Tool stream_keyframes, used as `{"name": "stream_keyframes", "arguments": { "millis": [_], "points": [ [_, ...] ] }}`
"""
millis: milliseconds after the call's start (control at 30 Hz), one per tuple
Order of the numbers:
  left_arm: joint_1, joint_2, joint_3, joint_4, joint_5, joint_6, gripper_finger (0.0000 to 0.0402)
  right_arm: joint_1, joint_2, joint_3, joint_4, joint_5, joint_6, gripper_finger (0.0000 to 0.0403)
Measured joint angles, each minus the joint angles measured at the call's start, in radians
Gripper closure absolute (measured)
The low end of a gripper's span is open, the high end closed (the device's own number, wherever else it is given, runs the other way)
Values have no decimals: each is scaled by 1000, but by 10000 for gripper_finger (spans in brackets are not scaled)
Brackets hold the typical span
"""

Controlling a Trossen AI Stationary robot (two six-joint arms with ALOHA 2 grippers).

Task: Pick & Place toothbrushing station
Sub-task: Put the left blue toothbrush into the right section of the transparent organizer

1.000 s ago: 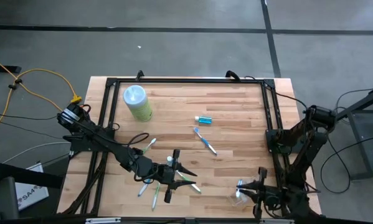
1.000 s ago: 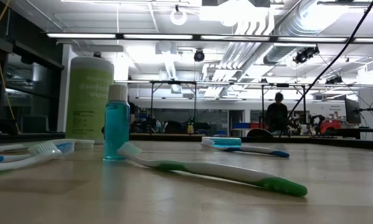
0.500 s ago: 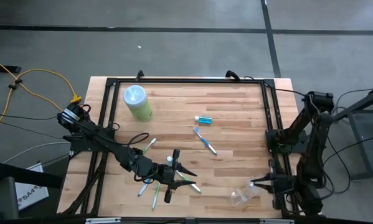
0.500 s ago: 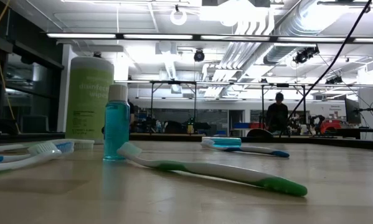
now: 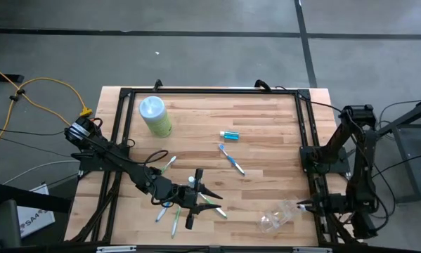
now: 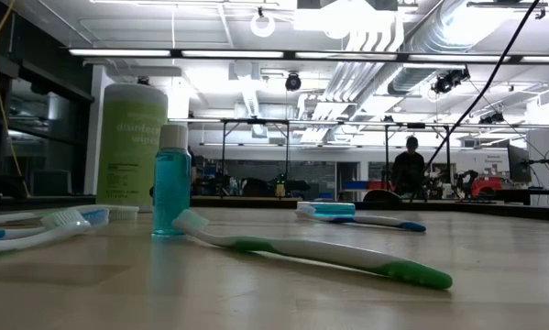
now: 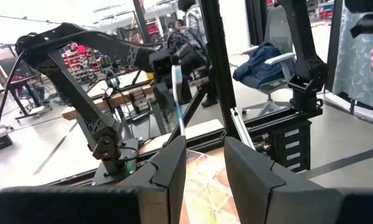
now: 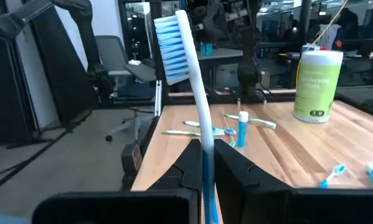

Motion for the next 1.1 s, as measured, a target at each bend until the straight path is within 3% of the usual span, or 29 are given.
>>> {"name": "stream_keyframes", "arguments": {
  "millis": [400,833,1100],
  "points": [
    [0,0,0,4,0,0,298,2,-1,-151,22,5,252,389],
    [0,0,0,4,0,0,298,2,1,-273,217,-42,265,390],
    [0,0,0,4,0,0,298,-1,1,-277,231,-114,290,390]
  ]
}}
